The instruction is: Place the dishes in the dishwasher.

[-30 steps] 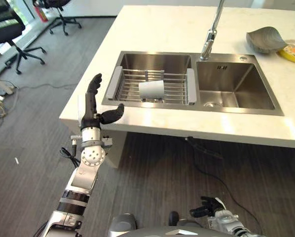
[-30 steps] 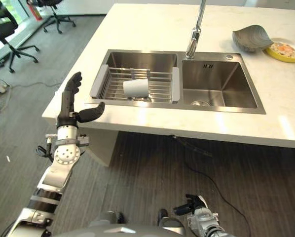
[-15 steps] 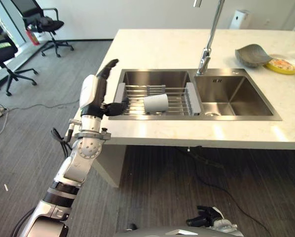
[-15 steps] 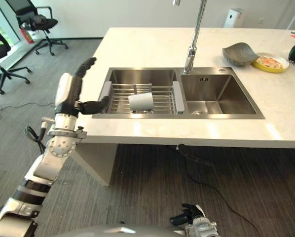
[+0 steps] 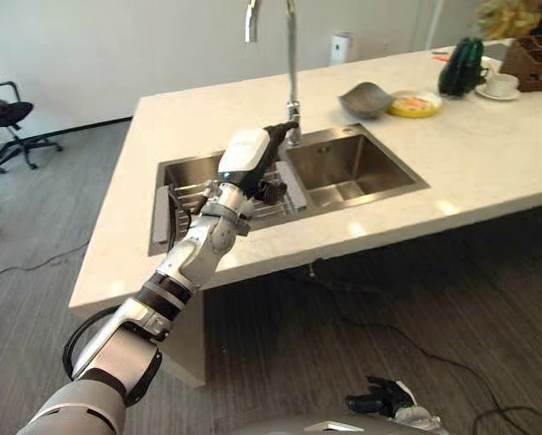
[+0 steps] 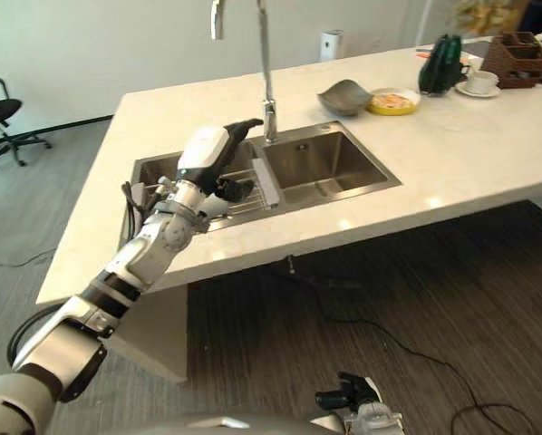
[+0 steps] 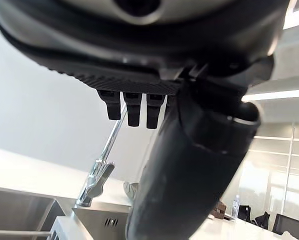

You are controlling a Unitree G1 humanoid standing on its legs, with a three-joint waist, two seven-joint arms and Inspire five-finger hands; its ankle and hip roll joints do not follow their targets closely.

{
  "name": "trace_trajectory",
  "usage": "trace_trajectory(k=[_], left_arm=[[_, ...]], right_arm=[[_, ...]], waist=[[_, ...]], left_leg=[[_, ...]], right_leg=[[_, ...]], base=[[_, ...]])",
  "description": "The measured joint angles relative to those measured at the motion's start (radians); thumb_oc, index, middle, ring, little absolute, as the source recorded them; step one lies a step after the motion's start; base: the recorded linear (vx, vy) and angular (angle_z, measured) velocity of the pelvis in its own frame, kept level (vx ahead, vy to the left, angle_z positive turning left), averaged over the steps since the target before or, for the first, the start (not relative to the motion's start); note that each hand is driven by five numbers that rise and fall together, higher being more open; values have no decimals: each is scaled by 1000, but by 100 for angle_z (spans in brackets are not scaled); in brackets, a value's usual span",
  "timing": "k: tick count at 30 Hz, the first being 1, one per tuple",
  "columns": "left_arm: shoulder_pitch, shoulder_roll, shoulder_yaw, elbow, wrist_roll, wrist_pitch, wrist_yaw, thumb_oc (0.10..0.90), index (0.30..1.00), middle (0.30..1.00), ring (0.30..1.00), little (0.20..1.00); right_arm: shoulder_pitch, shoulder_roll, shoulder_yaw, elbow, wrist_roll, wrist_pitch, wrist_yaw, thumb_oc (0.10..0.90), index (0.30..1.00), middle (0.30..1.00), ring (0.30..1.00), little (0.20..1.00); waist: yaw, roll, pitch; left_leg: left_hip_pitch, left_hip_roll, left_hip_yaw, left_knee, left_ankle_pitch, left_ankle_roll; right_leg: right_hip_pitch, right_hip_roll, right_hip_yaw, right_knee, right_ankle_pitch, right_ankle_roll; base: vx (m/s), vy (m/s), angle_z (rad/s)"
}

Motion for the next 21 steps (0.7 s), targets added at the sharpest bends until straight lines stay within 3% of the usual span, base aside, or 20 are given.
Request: trace_trajectory(k=[8,13,21], left_arm=[[0,8,-18,154,0,59,-18,800,900,900,900,900],[0,24,-16,211,-3,105,-31,800,900,900,900,900],[-15,18,-15,262,-11,115,-28,800,900,900,900,900]], right_arm=[[0,-6,-6,-7,0,-1,4,800,900,900,900,900],[-2,-3,-19,-18,1,-5,11,800,900,900,900,900],[-10,1,-16,-20,1,1,21,800,900,900,900,900]], waist=[[4,7,12],[7,-3,40],[6,-12,46]], left_leg=[[0,10,30,0,-4,-8],[1,11,48,5,-4,-8],[5,14,51,2,-7,-11]], right_leg=[[-18,10,29,-1,2,1],[-25,12,43,3,10,-6],[-23,18,43,2,10,-6]], base=[[-16,-17,-12],[-6,-26,-9],[-3,-8,-1]])
